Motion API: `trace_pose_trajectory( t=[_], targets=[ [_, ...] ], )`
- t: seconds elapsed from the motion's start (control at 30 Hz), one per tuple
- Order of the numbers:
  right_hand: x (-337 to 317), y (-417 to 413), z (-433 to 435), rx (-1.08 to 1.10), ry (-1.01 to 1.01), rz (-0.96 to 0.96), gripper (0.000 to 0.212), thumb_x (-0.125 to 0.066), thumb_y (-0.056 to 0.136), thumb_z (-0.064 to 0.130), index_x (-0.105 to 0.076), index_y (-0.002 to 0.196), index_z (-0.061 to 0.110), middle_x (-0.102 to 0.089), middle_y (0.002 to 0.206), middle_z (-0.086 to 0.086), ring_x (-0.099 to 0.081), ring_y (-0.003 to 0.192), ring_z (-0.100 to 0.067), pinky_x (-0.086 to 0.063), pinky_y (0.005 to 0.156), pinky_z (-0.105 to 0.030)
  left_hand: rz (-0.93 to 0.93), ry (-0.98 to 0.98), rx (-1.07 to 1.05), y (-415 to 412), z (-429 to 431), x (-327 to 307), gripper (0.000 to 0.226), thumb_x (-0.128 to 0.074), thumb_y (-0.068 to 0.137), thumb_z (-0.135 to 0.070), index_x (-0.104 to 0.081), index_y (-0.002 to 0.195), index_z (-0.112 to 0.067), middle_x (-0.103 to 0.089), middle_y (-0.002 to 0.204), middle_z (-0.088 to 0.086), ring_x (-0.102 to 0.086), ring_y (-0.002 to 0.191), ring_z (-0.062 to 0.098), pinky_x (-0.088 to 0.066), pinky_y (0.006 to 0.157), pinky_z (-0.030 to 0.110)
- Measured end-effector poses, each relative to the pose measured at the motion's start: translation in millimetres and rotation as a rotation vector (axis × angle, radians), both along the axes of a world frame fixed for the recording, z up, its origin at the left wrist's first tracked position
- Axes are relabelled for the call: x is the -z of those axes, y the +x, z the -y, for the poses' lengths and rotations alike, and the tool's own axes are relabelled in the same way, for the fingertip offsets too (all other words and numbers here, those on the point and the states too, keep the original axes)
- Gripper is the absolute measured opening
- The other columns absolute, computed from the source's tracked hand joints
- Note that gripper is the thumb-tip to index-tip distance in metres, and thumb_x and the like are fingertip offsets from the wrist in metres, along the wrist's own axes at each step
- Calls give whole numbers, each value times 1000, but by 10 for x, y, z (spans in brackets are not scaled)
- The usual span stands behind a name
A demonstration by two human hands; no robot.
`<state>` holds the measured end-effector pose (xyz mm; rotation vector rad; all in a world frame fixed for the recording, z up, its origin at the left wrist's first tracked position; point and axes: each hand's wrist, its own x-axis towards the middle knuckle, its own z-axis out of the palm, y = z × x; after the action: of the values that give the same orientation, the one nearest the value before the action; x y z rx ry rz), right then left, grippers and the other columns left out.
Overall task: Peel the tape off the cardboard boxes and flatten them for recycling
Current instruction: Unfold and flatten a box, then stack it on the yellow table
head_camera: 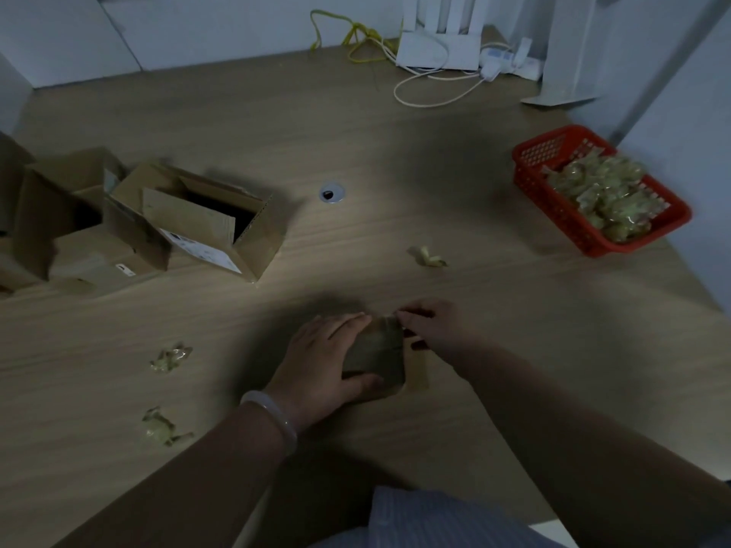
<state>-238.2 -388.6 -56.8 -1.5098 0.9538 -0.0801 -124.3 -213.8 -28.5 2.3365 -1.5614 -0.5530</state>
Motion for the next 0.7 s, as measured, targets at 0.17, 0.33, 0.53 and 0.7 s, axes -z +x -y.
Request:
trace_pose_trajectory(
  t=[0.17,0.33,0.53,0.7],
  targets=[
    [-15,9,-5,-75,-385,-15,15,-71,83,22,-64,72,28,-66,76,9,-65,79,-15,-53,74,-32,1,0,-20,-7,30,-13,83,-56,78,-66,-25,148,-33,-29,152,-10,-22,139,9,0,115,24],
    [-63,-179,-160,-14,-618,127,16,-73,81,22,-63,74,32,-61,65,18,-57,66,7,-40,59,-7,-29,-7,-76,-22,36,-24,81,-56,80,-64,-26,148,-32,-29,152,-8,-22,139,11,-1,116,27],
    [-236,-284,-215,166,-61,220,14,-75,81,14,-68,71,21,-68,61,5,-67,61,-9,-57,64,-26,2,-18,-95,-44,52,-29,81,-58,79,-63,-28,147,-31,-30,152,-9,-24,139,12,-6,118,30],
    [-224,-263,-255,374,258,135,13,-78,78,10,-65,78,11,-67,61,-4,-65,53,-13,-54,51,-26,-24,-15,-87,-57,34,-60,80,-57,81,-63,-25,148,-32,-28,153,-9,-21,140,13,-4,117,30]
  ],
)
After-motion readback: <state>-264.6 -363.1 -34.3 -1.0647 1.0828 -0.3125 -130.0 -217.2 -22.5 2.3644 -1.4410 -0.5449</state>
